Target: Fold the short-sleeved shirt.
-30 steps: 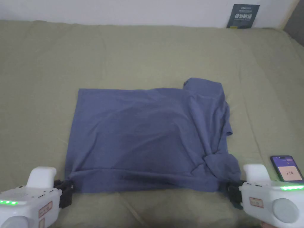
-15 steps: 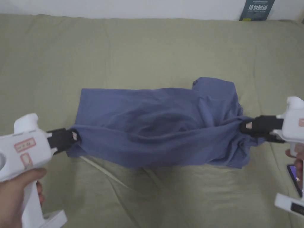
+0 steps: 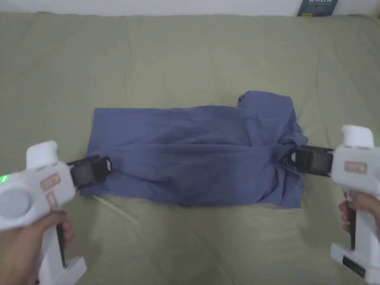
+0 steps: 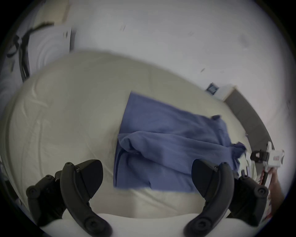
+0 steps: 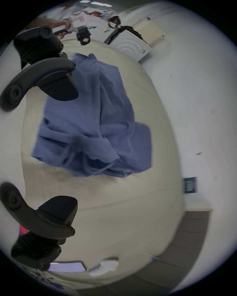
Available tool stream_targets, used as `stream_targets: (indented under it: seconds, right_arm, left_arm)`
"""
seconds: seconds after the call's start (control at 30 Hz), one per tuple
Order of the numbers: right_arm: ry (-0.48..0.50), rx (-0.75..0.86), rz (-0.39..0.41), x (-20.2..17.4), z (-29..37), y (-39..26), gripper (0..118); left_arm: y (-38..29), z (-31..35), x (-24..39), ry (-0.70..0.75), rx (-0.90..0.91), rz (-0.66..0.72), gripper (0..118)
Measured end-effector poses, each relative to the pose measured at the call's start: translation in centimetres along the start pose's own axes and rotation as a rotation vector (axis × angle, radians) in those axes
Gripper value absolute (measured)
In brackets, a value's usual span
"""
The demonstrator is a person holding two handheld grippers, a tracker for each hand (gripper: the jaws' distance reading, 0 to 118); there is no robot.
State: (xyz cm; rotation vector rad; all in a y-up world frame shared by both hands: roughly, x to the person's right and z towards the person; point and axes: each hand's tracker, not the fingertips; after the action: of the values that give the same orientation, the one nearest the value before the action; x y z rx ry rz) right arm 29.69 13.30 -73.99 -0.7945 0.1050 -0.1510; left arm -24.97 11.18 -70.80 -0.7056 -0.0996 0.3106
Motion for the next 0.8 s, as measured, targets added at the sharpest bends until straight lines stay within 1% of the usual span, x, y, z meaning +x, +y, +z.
stream_targets:
  seconds: [0.03,0.1,0.13,0.17,0.2,0.23,0.27,0.3,0.33,0.37,0.4,0.47,0.5,0.53,0.57,0.6,0.63,0.67,0.7,0.8]
  right_arm:
    - [0.015,0.059,0.019,-1.1,3.1,-2.0,118]
    - [0.021,0.120,0.034,-2.9,6.9,-5.8,116]
    - [0.031,0.167,0.045,-3.8,8.5,-7.8,109]
    - [0.013,0.225,0.073,-4.2,9.3,-9.8,91]
    - [-0.045,0.257,0.102,-5.2,10.1,-11.3,41]
    - [-0.132,0.257,0.129,-6.1,10.5,-12.6,3]
    - [-0.177,0.248,0.126,-6.6,10.9,-13.7,0]
    - [-0.127,0.247,0.109,-6.6,11.3,-14.3,0]
    - [-0.050,0.255,0.072,-6.6,11.8,-14.8,0]
    - [-0.056,0.254,0.059,-6.9,12.3,-15.2,0]
    - [-0.079,0.257,0.063,-7.2,12.5,-15.5,0]
    - [-0.072,0.260,0.067,-7.4,13.3,-15.4,0]
    - [-0.070,0.263,0.060,-7.4,13.4,-15.4,0]
    - [-0.068,0.259,0.052,-7.2,13.5,-15.3,0]
    - [-0.066,0.254,0.048,-7.2,13.6,-15.3,0]
    - [-0.069,0.253,0.047,-7.1,13.7,-15.3,0]
    - [-0.071,0.252,0.048,-7.0,13.7,-15.3,0]
    - [-0.072,0.249,0.051,-6.9,13.7,-15.3,0]
    - [-0.075,0.245,0.055,-7.0,13.8,-15.2,0]
    - [-0.078,0.234,0.047,-6.6,13.7,-15.1,0]
  left_arm:
    - [-1.8,2.2,0.4,-0.039,0.053,-0.042,114]
    - [-5.4,5.4,1.9,0.069,0.092,-0.164,113]
    - [-7.5,7.3,2.8,0.091,0.144,-0.241,110]
    - [-9.1,8.5,3.1,0.087,0.130,-0.267,96]
    - [-9.9,9.1,3.3,0.085,0.102,-0.260,42]
    - [-10.8,9.3,3.4,0.090,0.059,-0.230,4]
    - [-11.5,9.7,3.3,0.110,0.072,-0.213,5]
    - [-11.8,9.8,3.1,0.071,0.038,-0.205,5]
    - [-11.8,9.5,2.9,0.081,0.019,-0.203,5]
    - [-11.6,8.9,2.6,0.104,-0.001,-0.215,5]
    - [-11.1,8.0,1.7,0.119,-0.012,-0.229,5]
    - [-9.5,5.8,0.4,0.126,-0.023,-0.218,5]
    - [-8.9,4.9,-0.1,0.124,-0.029,-0.216,6]
    - [-7.9,3.5,0.0,0.122,-0.030,-0.222,21]
    - [-7.2,2.1,-0.5,0.113,-0.044,-0.233,58]
    - [-6.5,0.5,-1.2,0.115,-0.084,-0.216,111]
    - [-5.9,-1.0,-1.5,0.135,-0.134,-0.197,118]
    - [-5.1,-1.5,-0.6,0.160,-0.175,-0.180,118]
    - [-4.5,-2.1,-0.7,0.125,-0.126,-0.195,118]
    - [-3.4,-5.7,-1.1,0.146,-0.163,-0.227,118]
